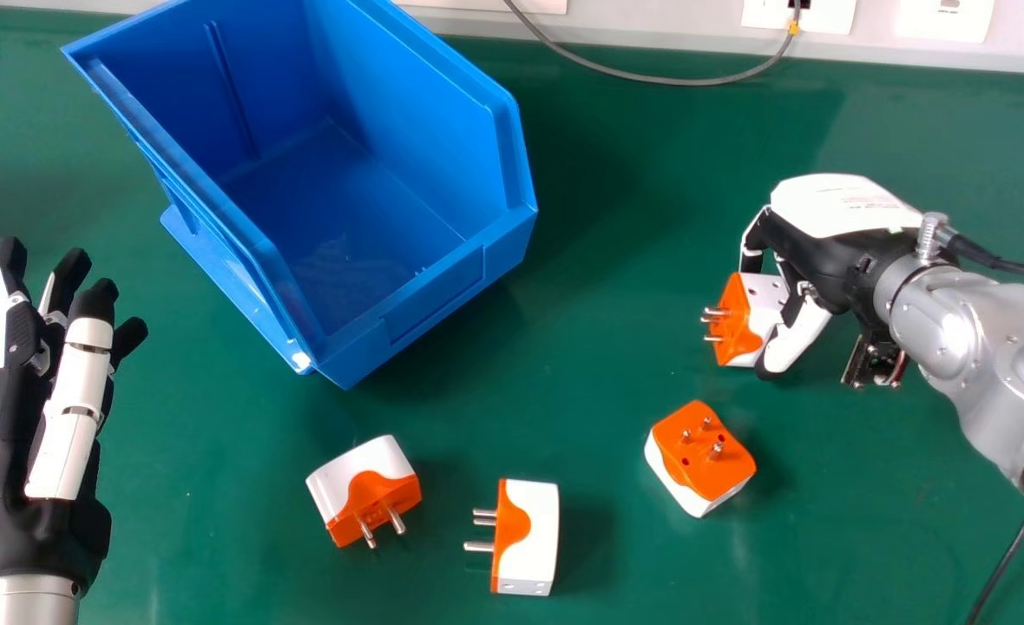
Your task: Pick all objects and put in blue box
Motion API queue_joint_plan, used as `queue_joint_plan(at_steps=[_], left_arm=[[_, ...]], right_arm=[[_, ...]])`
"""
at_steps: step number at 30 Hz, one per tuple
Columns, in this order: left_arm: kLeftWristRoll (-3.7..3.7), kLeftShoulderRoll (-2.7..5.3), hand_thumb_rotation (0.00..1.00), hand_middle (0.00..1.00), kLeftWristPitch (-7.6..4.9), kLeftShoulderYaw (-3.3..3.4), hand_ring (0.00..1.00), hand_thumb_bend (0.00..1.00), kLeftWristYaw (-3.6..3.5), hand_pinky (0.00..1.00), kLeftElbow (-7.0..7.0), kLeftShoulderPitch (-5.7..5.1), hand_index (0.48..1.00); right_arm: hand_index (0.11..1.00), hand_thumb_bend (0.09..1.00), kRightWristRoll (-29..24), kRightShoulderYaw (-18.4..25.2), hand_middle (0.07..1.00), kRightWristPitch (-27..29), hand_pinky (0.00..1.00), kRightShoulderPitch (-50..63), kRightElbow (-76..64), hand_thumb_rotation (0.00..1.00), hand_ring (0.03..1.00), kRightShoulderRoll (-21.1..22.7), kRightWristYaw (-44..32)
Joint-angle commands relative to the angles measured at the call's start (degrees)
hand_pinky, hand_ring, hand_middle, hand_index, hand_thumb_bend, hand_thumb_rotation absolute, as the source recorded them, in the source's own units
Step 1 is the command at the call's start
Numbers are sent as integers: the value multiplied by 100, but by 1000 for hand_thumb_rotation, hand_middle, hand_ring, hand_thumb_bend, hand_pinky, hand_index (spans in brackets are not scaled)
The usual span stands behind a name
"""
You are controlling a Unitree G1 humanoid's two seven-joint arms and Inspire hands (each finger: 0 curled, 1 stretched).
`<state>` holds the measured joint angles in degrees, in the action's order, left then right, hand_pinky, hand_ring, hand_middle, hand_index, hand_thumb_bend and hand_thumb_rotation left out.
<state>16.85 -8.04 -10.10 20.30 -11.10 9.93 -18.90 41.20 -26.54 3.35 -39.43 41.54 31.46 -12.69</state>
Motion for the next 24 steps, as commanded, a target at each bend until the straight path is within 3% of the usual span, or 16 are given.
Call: queue_joint_plan(at_steps=[1, 3, 9, 13, 17, 22, 24], left_arm=[[-60, -45, 646, 972, -79, 18, 948, 281, 2, 884, 99, -36, 964], [-96, -51, 637, 971, -126, 20, 947, 272, -7, 883, 64, -33, 963], [-61, -29, 626, 969, -154, 45, 945, 268, -30, 881, 47, -37, 962], [-109, -50, 618, 969, -233, 70, 945, 259, -40, 881, -27, -35, 961], [-51, -28, 613, 965, -194, 75, 940, 254, -59, 875, -37, -32, 956], [-46, -30, 618, 962, -225, 74, 937, 257, -95, 868, -48, -64, 950], [-31, -32, 622, 963, -172, 90, 938, 260, -84, 868, -32, -59, 950]], right_arm=[[120, 302, -74, 168, 92, -41, 0, -24, -261, 0, 35, 120, -22], [119, 298, -122, 210, 92, -67, 0, 15, -403, 0, 35, 142, -63], [119, 289, -230, 427, 91, -146, 0, 220, -995, 0, 35, 203, -214], [119, 285, -295, 566, 91, -197, 0, 382, -1528, 0, 35, 264, -353], [119, 282, -377, 720, 90, -203, 0, 510, -2103, 0, 35, 354, -519], [118, 282, -459, 929, 87, -251, 0, 734, -3068, 0, 36, 415, -787], [118, 282, -496, 991, 87, -281, 0, 834, -3439, 0, 36, 394, -890]])
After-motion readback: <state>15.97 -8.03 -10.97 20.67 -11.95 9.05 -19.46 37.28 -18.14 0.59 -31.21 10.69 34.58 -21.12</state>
